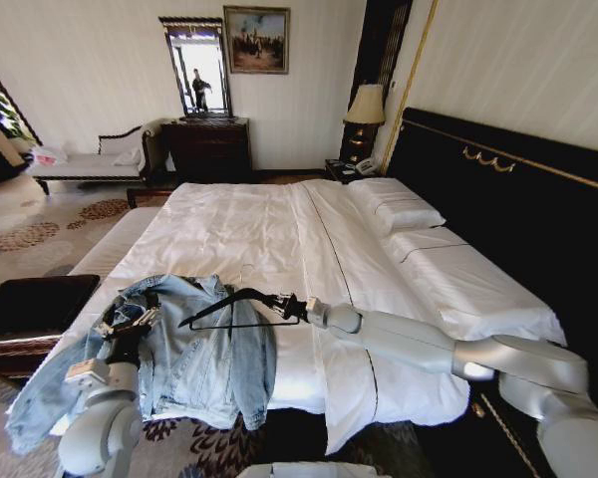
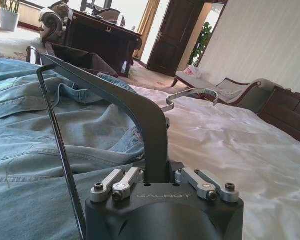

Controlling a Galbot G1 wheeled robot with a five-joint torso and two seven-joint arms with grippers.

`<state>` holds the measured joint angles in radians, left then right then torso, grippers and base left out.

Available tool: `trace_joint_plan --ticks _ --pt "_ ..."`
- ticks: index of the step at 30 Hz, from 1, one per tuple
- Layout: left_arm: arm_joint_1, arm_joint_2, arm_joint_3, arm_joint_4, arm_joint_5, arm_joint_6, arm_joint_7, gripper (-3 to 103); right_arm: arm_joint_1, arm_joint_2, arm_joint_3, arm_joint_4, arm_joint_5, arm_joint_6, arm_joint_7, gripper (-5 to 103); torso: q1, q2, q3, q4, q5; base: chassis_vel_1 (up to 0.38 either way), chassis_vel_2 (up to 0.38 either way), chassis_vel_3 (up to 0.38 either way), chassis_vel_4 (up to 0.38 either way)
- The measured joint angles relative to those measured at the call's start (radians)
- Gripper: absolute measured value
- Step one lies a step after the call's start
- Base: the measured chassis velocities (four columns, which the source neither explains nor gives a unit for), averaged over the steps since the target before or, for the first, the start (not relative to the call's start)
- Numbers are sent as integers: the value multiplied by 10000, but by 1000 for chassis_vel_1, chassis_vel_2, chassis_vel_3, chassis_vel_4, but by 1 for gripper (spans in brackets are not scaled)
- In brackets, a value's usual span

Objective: Pick up the clothes from the bed and hang them on the clothes hanger.

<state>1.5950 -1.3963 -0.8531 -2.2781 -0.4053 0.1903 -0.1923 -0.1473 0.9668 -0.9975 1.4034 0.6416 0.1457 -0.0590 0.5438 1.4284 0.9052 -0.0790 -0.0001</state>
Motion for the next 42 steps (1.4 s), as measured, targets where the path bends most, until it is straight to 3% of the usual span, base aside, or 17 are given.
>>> trace_joint_plan --ticks 14,28,38,42 --pt "-163 209 -20 130 -213 40 -4 100 229 688 -344 -513 201 96 309 22 -1 -1 0 -2 2 41 44 -45 -52" --pt "-117 239 -26 61 -269 52 -14 100 516 766 -573 -354 471 169 657 22 -4 1 -2 2 -1 280 264 -266 -264" --pt "-18 244 -79 -10 -281 52 -39 100 558 1645 -534 -854 590 796 854 22 -4 1 -2 9 -3 183 150 -148 -155" --pt "5 249 -87 -34 -297 52 -37 100 586 2021 -504 -1232 563 719 799 22 -2 -1 2 -1 10 -18 -37 7 8"
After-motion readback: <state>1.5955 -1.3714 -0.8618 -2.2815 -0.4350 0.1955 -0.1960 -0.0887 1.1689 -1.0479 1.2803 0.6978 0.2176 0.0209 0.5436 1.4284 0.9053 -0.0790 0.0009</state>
